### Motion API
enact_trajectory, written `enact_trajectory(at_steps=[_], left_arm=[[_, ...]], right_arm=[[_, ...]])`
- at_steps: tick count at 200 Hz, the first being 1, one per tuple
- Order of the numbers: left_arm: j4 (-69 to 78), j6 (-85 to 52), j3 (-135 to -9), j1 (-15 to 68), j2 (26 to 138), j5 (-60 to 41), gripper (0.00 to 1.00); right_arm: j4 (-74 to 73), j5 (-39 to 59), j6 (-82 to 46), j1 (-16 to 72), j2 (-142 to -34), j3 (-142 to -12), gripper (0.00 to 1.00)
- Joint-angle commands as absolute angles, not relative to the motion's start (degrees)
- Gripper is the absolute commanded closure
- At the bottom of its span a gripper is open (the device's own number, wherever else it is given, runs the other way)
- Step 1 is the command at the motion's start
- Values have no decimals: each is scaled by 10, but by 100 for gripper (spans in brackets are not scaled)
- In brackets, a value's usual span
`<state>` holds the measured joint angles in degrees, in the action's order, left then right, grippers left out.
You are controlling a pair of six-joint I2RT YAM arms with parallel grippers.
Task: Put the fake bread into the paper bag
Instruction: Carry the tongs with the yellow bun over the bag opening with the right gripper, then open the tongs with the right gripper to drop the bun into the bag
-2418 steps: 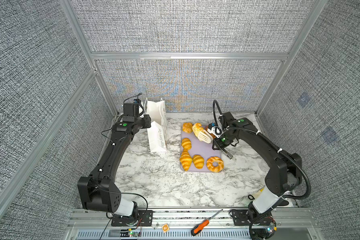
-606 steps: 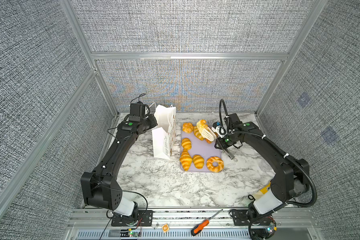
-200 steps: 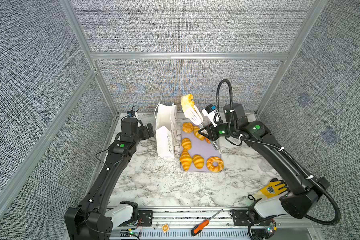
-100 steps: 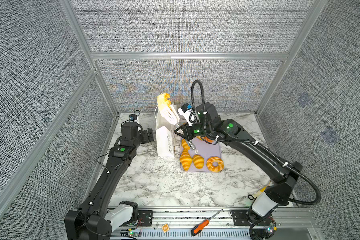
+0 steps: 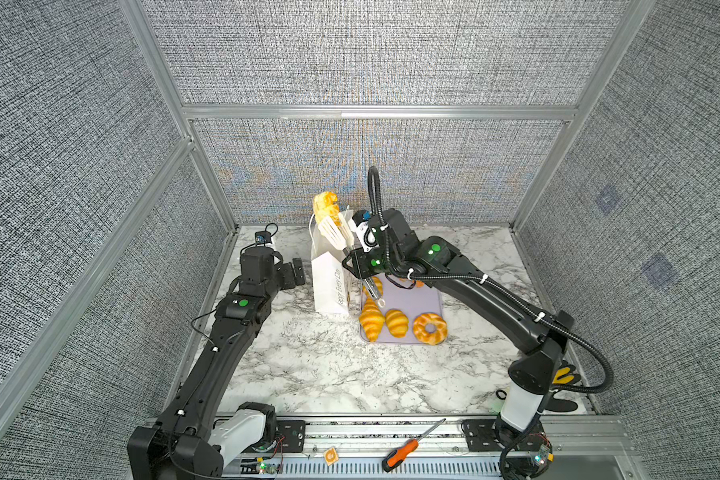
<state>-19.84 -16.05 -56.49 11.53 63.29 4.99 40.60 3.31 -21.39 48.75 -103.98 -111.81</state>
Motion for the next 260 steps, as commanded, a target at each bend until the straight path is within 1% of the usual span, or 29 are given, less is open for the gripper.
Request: enact_trajectory(at_steps=[1, 59, 109, 153, 207, 260], left_arm=[[-187, -155, -565, 114, 630, 48, 1], [-185, -158, -564, 113, 632, 41, 1], [-182, -162, -567, 114, 629, 33, 1], [-167, -181, -572, 113, 635, -12, 1], [-158, -190, -575, 113, 640, -31, 1], [-150, -188, -592, 114, 647, -40, 1]], right_arm=[[416, 12, -218, 487, -1048, -1132, 64], [461, -22, -214, 486, -1069, -1156, 63], [490, -34, -205, 484, -1080, -1176, 59], [481, -25, -205, 478, -1064, -1164, 58], [474, -10, -205, 475, -1057, -1153, 53], [471, 0, -205, 470, -1054, -1150, 46]])
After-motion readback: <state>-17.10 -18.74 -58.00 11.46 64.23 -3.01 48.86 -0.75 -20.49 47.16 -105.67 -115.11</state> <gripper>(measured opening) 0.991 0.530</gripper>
